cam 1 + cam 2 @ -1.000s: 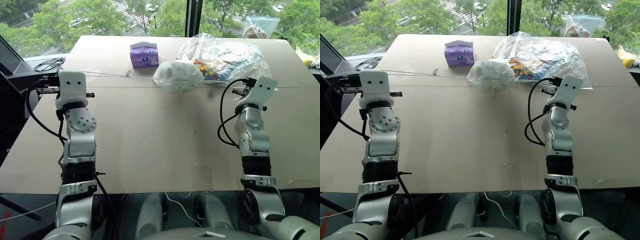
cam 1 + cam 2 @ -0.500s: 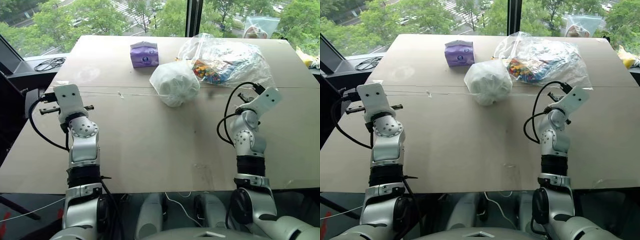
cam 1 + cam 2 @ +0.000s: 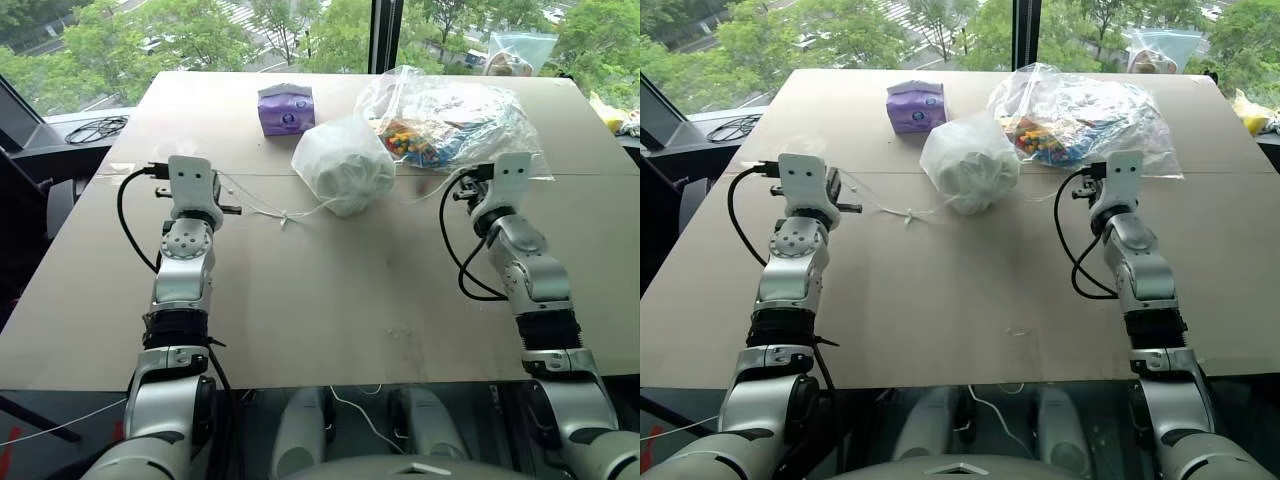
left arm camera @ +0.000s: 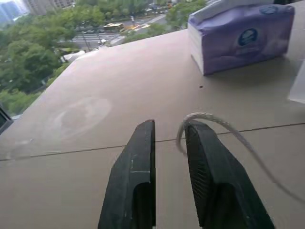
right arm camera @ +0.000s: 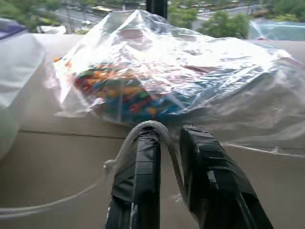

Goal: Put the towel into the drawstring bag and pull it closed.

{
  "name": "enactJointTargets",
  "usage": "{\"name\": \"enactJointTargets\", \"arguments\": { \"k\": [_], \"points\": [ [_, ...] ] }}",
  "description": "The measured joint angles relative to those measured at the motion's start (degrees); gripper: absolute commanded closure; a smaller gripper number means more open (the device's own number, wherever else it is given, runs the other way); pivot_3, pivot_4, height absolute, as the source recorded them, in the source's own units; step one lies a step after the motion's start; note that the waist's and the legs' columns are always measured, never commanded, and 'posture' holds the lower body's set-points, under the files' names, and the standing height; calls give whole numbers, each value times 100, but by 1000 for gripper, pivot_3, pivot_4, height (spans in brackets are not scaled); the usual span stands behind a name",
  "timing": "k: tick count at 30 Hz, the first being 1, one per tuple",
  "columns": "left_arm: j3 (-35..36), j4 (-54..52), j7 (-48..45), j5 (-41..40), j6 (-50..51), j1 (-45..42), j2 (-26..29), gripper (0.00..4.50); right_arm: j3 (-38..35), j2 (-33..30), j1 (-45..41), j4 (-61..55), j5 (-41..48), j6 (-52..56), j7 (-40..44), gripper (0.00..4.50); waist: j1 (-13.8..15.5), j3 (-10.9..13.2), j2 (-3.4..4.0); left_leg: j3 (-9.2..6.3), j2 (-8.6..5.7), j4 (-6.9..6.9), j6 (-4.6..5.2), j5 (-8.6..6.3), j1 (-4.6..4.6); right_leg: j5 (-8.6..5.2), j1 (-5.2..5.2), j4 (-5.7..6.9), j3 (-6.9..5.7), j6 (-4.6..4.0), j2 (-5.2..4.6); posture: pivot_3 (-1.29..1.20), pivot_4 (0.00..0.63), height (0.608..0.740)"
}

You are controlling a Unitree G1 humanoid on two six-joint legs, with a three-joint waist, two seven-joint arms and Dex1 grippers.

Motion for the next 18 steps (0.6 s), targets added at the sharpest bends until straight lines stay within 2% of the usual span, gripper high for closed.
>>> {"name": "enactJointTargets", "arguments": {
  "k": [1, 2, 3, 4, 7, 11, 18],
  "points": [
    [-20, 5, -324, -53, -16, 47, 142, 2024, 122, -308, 204, -67, 8, 106, 482, 1881, 8, 0, 0, 0, 4, -2, 0, 0, 0, 0, 0, -1, 0, 0, 0, 0, 150, 739],
    [-24, 2, -563, -145, 20, 96, 216, 1435, 168, -509, 333, -100, 21, 159, 765, 1274, 15, 0, 1, 2, 4, -2, 0, 0, 0, 0, 0, -2, 0, 0, 0, 0, 150, 739],
    [-80, -64, -1115, -283, 110, 323, 398, 1137, 248, -889, 604, -190, 43, 216, 1290, 969, 23, -2, 3, 4, 6, -3, 3, -3, 1, -1, 0, -7, 1, -1, -2, 0, 150, 739],
    [-132, -87, -1382, -343, 163, 499, 482, 689, 251, -1033, 730, -209, 51, 242, 1506, 484, 19, -2, 4, 7, 7, -4, 5, -6, 2, -1, 0, -7, 3, -1, -3, 0, 150, 739],
    [-187, -684, -2363, -849, 579, 1327, 686, 689, 178, -1528, 1074, -326, 173, 322, 2258, 484, -2, -2, 1, 14, 20, -1, 2, -13, 4, -2, -2, -10, 9, -2, -17, 0, 150, 739],
    [-158, -1593, -3246, -1393, 1175, 2113, 1097, 689, -56, -1596, 1217, -560, 412, 298, 2737, 484, 9, -4, 2, 15, 33, 2, -19, -25, 23, -15, 1, -9, 4, -22, -29, 0, 150, 739],
    [-11, -2475, -3525, -1835, 1703, 2754, 1159, 689, -391, -1429, 1681, -740, 798, 92, 3186, 484, 60, -11, 15, 19, 34, 0, -21, -26, 31, -13, 1, -9, -34, -27, -75, 0, 150, 739]
  ]
}}
